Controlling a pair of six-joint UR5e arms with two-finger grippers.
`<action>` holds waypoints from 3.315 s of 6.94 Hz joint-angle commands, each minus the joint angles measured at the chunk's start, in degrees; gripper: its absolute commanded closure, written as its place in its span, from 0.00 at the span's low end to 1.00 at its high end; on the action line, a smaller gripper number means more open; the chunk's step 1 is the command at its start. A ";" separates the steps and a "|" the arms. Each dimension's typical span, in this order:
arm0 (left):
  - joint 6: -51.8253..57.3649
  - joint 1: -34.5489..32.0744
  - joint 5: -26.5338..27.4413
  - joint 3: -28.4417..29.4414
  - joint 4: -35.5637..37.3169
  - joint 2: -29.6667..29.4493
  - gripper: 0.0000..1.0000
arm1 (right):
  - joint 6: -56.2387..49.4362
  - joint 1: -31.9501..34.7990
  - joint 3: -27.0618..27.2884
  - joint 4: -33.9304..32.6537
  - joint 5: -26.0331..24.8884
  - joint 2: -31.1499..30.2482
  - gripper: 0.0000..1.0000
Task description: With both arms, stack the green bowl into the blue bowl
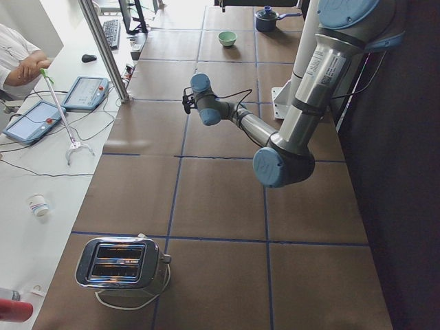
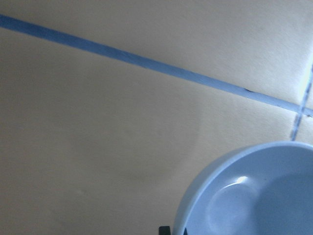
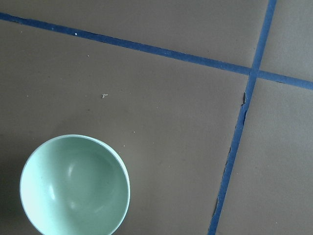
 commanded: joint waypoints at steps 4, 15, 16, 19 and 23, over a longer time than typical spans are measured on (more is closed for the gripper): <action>-1.90 10.10 13.31 2.81 4.57 -6.30 0.97 | 0.13 -1.13 -0.31 0.30 -0.04 0.06 0.00; -1.64 7.47 14.45 -6.42 4.57 -0.58 0.18 | 32.88 -16.48 -15.03 42.76 -1.88 -0.91 0.01; -1.64 7.38 14.45 -6.42 4.57 -0.67 0.18 | 33.09 -17.64 -17.60 45.45 -1.53 -1.08 0.09; -1.64 7.38 14.45 -6.33 4.48 -0.67 0.18 | 32.65 -18.35 -18.33 45.04 -1.36 -2.05 1.00; -1.90 5.19 14.36 -8.17 4.22 -0.58 0.16 | 60.18 -27.60 -1.94 45.04 0.59 7.10 1.00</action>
